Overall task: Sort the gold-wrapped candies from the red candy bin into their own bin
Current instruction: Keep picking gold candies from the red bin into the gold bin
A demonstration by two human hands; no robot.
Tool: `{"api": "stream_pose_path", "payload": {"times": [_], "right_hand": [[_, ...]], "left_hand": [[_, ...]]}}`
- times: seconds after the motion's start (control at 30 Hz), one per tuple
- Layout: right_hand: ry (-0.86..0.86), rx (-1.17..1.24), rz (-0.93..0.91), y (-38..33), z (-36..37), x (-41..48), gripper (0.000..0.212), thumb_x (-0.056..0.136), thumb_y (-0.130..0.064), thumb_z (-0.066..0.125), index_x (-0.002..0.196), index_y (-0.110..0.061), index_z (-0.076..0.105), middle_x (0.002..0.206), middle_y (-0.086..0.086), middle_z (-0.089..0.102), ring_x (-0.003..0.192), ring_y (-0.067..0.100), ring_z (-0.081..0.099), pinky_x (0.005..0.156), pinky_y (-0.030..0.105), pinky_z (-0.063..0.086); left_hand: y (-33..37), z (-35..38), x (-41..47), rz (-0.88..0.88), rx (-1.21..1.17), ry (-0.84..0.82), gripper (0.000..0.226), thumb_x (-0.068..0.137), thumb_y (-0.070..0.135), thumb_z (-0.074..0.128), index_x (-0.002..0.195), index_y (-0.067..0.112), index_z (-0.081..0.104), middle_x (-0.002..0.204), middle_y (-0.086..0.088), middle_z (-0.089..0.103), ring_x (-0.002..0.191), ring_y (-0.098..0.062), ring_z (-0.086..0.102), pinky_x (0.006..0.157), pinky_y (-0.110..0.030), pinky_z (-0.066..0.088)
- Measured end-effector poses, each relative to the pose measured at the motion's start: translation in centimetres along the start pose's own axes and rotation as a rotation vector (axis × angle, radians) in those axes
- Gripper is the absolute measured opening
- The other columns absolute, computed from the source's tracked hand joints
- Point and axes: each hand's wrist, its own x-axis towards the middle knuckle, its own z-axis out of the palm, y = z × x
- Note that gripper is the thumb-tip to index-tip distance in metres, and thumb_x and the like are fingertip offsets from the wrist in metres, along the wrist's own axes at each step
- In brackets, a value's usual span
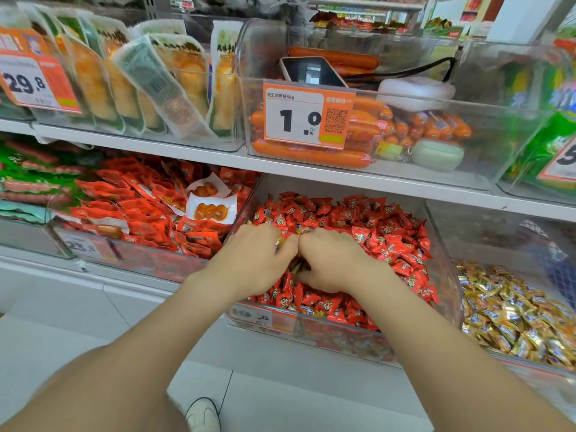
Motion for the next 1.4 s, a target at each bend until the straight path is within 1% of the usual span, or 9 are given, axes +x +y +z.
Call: {"api": "stream_pose_path", "payload": {"times": [0.1,0.2,0.37,0.47,0.77,0.93,1.1,1.27,1.4], "right_hand": [[0.033,0.074,0.029,0.8,-0.1,0.1,0.038,0.092,-0.051,0.073,0.124,-0.030,0.071,0.110,0.000,0.070,0.109,0.030,0.064,0.077,0.037,0.039],[0.079,0.238,0.035,1.8,-0.3,-0.6,0.036,0.098,-0.050,0.068,0.129,-0.033,0.071,0.113,0.002,0.074,0.111,0.030,0.064,0.084,0.039,0.049],[0.188,0.573,0.036,3.9,-0.7,-2.8,0.020,0.107,-0.041,0.056,0.109,-0.030,0.072,0.080,-0.011,0.075,0.069,0.013,0.070,0.070,0.036,0.058],[0.210,0.708,0.104,4.4,-1.1,-4.1,0.038,0.111,-0.033,0.049,0.083,-0.011,0.061,0.056,-0.008,0.045,0.047,0.016,0.039,0.048,0.030,0.036],[0.238,0.750,0.214,3.3,-2.3,-5.5,0.039,0.106,-0.030,0.043,0.071,-0.013,0.040,0.058,0.002,0.032,0.051,0.018,0.030,0.049,0.031,0.028],[0.341,0.748,0.329,2.8,-2.8,-5.4,0.037,0.098,-0.026,0.044,0.063,-0.015,0.036,0.049,-0.007,0.034,0.045,0.013,0.028,0.042,0.024,0.027],[0.283,0.877,0.292,2.5,-3.0,-5.4,0.061,0.107,-0.056,0.046,0.076,-0.006,0.060,0.059,0.006,0.071,0.043,0.022,0.061,0.044,0.025,0.045],[0.315,1.016,0.223,2.9,-2.1,-4.4,0.023,0.107,-0.026,0.060,0.094,-0.016,0.076,0.064,0.003,0.070,0.047,0.018,0.055,0.045,0.027,0.044],[0.317,0.688,0.170,3.2,-1.0,-3.8,0.030,0.106,-0.018,0.047,0.105,-0.030,0.075,0.053,-0.016,0.062,0.039,0.005,0.048,0.047,0.013,0.037]], "left_hand": [[-0.3,0.3,0.1,0.007,0.007,0.043,0.054,0.108,0.043,0.044,0.064,0.013,0.049,0.055,-0.006,0.049,0.052,-0.025,0.047,0.054,-0.040,0.043],[-0.6,0.1,0.3,0.000,0.112,-0.015,0.021,0.103,0.017,0.048,0.100,0.014,0.069,0.088,-0.009,0.065,0.081,-0.033,0.065,0.075,-0.047,0.057],[-0.4,0.1,0.4,0.006,0.309,-0.274,0.026,0.093,-0.007,0.052,0.113,0.007,0.061,0.115,-0.012,0.051,0.093,-0.031,0.059,0.078,-0.041,0.049],[-0.2,0.2,0.3,0.060,0.357,-0.352,0.026,0.090,-0.014,0.049,0.104,0.008,0.049,0.103,-0.009,0.047,0.082,-0.024,0.048,0.071,-0.034,0.037],[-1.6,0.6,0.7,0.079,0.205,-0.367,0.023,0.101,0.005,0.060,0.116,0.018,0.049,0.104,-0.006,0.058,0.092,-0.024,0.059,0.081,-0.045,0.054],[-1.6,0.5,0.1,0.062,0.152,-0.375,0.024,0.105,0.014,0.059,0.126,0.015,0.047,0.089,0.003,0.049,0.075,-0.011,0.051,0.067,-0.037,0.046],[-0.9,-0.1,0.0,0.018,0.014,-0.273,0.027,0.110,0.018,0.049,0.136,0.017,0.045,0.092,0.004,0.046,0.072,-0.010,0.055,0.055,-0.023,0.034],[-1.0,-0.7,0.4,-0.024,-0.095,-0.253,0.038,0.110,0.021,0.050,0.148,0.024,0.044,0.125,-0.010,0.056,0.090,-0.010,0.060,0.067,-0.025,0.043],[-1.0,-0.6,0.7,-0.002,-0.059,-0.280,0.042,0.110,0.015,0.050,0.150,0.023,0.046,0.126,-0.010,0.052,0.084,-0.007,0.055,0.064,-0.021,0.039]]}}
